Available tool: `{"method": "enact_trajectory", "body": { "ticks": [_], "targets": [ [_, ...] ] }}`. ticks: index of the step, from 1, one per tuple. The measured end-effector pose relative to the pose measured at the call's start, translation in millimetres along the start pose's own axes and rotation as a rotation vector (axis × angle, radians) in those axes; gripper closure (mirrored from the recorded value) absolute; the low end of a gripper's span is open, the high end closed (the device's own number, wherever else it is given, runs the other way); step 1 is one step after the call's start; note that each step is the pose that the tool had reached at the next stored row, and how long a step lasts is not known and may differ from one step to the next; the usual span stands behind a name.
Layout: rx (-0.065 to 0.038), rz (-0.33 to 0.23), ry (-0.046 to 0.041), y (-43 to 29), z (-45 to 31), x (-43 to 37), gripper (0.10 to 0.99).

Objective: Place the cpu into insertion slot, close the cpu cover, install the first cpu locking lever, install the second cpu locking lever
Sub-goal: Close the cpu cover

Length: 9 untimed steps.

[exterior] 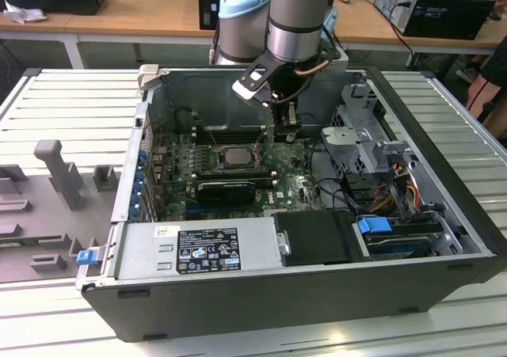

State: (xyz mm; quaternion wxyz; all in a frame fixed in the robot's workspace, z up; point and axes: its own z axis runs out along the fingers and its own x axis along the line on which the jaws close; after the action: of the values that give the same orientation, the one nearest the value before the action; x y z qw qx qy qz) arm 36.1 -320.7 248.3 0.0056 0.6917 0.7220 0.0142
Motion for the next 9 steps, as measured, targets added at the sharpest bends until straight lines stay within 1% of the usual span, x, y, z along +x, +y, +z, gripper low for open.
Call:
{"method": "enact_trajectory", "body": {
  "ticks": [9],
  "targets": [
    [0.0,0.0,0.0,-8.4,-0.2,0.4,0.98]
  ]
}}
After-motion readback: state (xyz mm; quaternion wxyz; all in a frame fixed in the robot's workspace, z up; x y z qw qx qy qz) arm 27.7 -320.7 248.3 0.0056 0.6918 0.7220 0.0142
